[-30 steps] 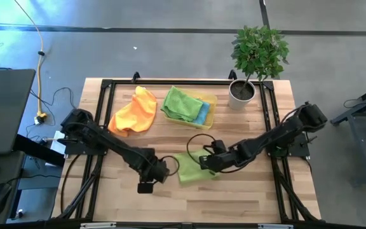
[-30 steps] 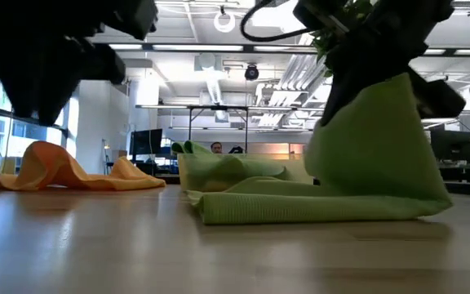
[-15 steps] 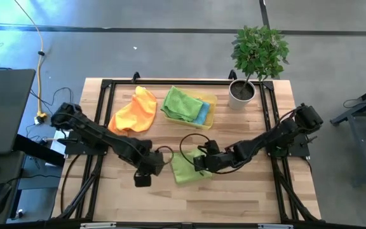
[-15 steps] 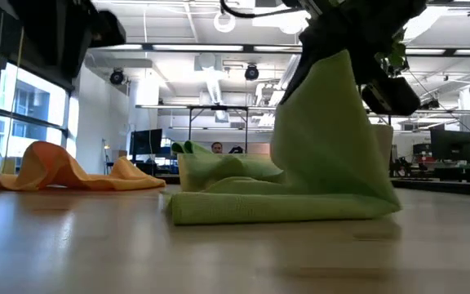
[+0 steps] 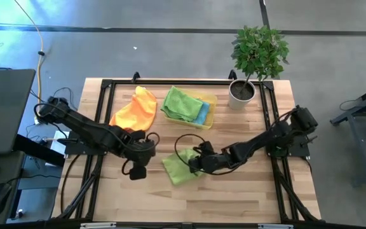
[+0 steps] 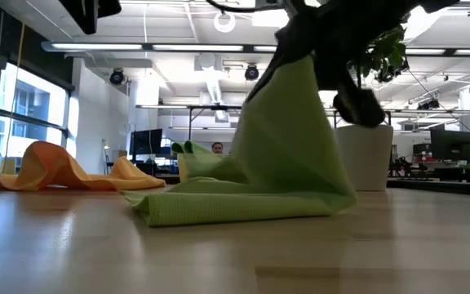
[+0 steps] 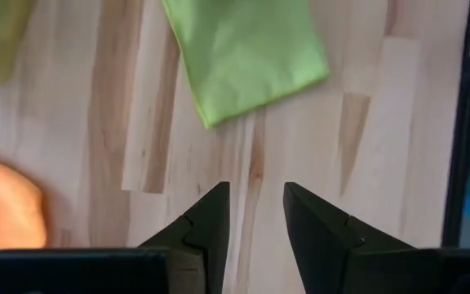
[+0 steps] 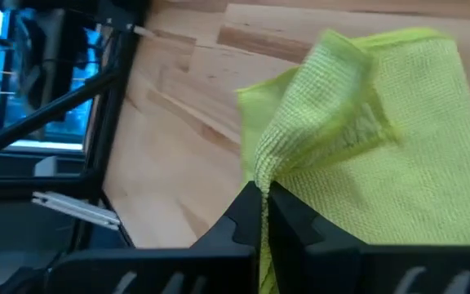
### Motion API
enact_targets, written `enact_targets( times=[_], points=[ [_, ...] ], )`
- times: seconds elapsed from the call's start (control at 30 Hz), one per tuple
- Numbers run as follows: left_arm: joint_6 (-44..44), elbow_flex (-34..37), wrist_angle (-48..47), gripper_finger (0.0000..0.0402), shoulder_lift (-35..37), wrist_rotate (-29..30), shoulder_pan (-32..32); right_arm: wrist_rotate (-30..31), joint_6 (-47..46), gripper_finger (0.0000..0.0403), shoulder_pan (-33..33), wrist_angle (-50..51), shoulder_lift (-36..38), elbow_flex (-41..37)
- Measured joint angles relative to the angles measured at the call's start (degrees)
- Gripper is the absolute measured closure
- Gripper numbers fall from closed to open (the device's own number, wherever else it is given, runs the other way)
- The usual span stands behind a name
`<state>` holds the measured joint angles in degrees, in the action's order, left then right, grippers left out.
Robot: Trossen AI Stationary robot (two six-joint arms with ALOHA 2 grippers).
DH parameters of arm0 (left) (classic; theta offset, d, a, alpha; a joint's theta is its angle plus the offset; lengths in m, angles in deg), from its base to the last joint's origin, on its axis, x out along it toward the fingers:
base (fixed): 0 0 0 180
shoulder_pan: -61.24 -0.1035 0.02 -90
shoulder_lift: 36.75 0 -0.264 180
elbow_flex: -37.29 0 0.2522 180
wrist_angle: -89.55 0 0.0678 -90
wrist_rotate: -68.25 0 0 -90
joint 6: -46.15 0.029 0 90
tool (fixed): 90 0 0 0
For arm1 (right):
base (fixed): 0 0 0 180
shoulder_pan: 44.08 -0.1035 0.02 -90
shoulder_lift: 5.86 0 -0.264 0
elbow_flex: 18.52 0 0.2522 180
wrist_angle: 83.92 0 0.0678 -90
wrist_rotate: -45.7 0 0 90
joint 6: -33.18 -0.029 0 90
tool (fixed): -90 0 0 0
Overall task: Fold microfiber towels
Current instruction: Fold the light green microfiber towel
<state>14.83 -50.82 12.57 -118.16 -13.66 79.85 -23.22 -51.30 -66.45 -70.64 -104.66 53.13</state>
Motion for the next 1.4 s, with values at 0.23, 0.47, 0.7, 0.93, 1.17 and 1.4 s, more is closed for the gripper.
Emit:
enact_targets(
  times=[0.23,0.47,0.7,0.93,1.17,1.4],
  points=[
    [0.0,0.0,0.0,0.0296,1.9,0.6,0.0,-0.2,3.0,0.0402,0.8,-10.2,-5.4,0.0],
    [0.0,0.0,0.0,0.0296,1.8,1.6,0.0,-2.2,3.7,0.0402,1.5,-15.2,-9.4,-0.1],
    [1.4,0.0,-0.1,0.0296,1.8,1.6,0.0,-3.3,7.2,0.0402,1.4,-22.4,-11.2,-0.1],
    [1.5,0.0,-0.1,0.0296,1.8,1.6,-1.4,-4.1,13.0,0.0402,1.5,-25.7,-11.2,-0.1],
    [1.5,0.0,-0.1,0.0296,1.8,1.6,-3.3,-5.5,20.1,0.0402,1.5,-34.1,-11.2,-0.1],
    [1.5,0.0,-0.6,0.0296,2.2,1.6,-3.2,-6.8,24.6,0.0402,3.2,-23.2,-6.6,-0.1]
  ],
)
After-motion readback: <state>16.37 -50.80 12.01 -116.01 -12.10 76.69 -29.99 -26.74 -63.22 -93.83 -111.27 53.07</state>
